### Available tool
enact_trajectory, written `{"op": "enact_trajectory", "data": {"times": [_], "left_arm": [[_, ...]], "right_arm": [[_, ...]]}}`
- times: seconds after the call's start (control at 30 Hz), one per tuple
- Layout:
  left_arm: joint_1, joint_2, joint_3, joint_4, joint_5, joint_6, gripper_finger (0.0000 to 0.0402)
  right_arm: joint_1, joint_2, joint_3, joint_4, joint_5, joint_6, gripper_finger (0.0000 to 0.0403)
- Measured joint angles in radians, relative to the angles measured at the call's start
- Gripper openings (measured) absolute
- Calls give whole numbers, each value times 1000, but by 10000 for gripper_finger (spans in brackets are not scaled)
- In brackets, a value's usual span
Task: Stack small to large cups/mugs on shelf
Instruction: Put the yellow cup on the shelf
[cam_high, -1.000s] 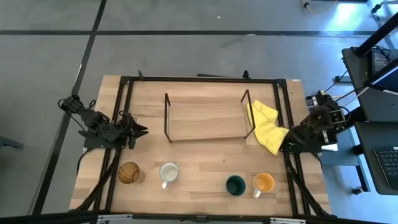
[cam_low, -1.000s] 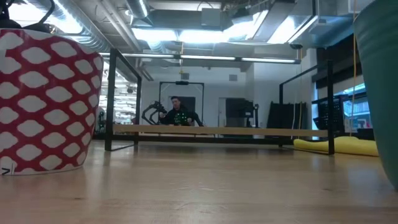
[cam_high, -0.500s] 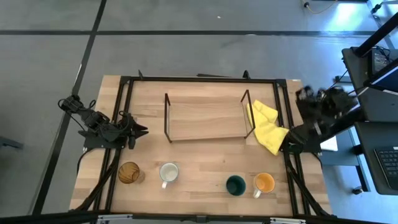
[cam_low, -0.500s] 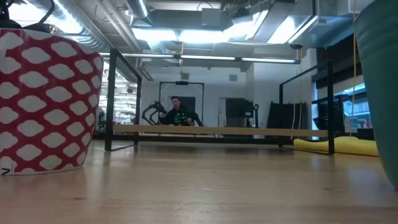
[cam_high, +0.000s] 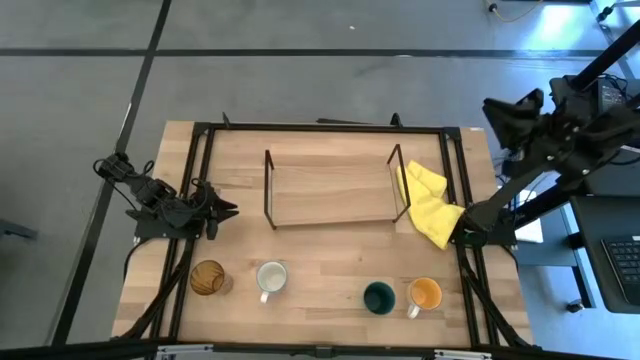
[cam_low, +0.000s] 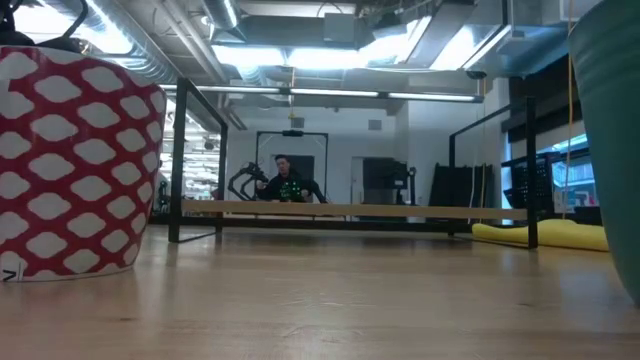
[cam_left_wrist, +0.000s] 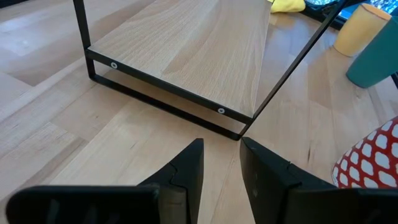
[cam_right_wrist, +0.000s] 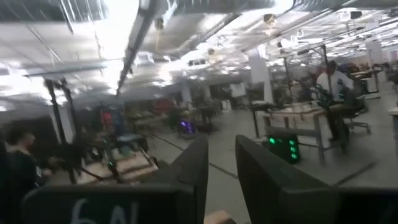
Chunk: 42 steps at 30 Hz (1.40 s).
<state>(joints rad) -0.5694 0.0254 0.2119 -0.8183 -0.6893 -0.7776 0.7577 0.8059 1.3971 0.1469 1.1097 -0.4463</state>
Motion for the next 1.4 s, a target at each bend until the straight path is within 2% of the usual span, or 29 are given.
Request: {"op": "enact_trajectory", "data": {"times": [0.17, 0.3, 0.37, 0.47, 0.53, 0.6, 0.67, 0.73, 0.77, 0.87, 0.97, 1.0, 1.07, 1.13, 1.23, 1.3, 1.4], "left_arm": [[0, 0, 0, 0, 0, 0, 99], [0, 0, 0, 0, 0, 0, 98], [0, 0, 0, 0, 0, 0, 99], [0, 0, 0, 0, 0, 0, 98], [0, 0, 0, 0, 0, 0, 98], [0, 0, 0, 0, 0, 0, 98], [0, 0, 0, 0, 0, 0, 98], [-1, 0, 0, 0, 0, 0, 98], [-1, 0, 0, 0, 0, 0, 98], [-1, 0, 0, 0, 0, 0, 98], [-1, 0, 0, 0, 0, 0, 98], [-1, 0, 0, 0, 0, 0, 98], [-1, 0, 0, 0, 0, 0, 98], [-1, 0, 0, 0, 0, 0, 99], [-1, 0, 0, 0, 0, 0, 99], [-1, 0, 0, 0, 0, 0, 98], [-1, 0, 0, 0, 0, 0, 98]], "right_arm": [[0, 50, 34, -15, -156, -2, 83], [0, 99, 34, -32, -154, -12, 83], [2, 122, 81, -108, -68, -44, 83], [14, 168, 211, -356, 157, -50, 83], [35, 203, 301, -500, 268, 3, 83], [66, 229, 366, -636, 310, 110, 83], [97, 242, 407, -764, 293, 270, 83], [119, 243, 423, -929, 226, 495, 83], [121, 240, 423, -1030, 159, 645, 83], [92, 235, 411, -1388, -103, 1113, 83], [59, 266, 364, -1730, -332, 1472, 83], [50, 271, 324, -1725, -419, 1526, 83], [24, 259, 230, -1657, -560, 1516, 83], [-7, 263, 184, -1628, -641, 1552, 83], [-38, 301, 112, -1721, -787, 1624, 83], [-44, 326, 47, -1704, -899, 1648, 83], [-44, 342, -23, -1702, -996, 1670, 83]]}}
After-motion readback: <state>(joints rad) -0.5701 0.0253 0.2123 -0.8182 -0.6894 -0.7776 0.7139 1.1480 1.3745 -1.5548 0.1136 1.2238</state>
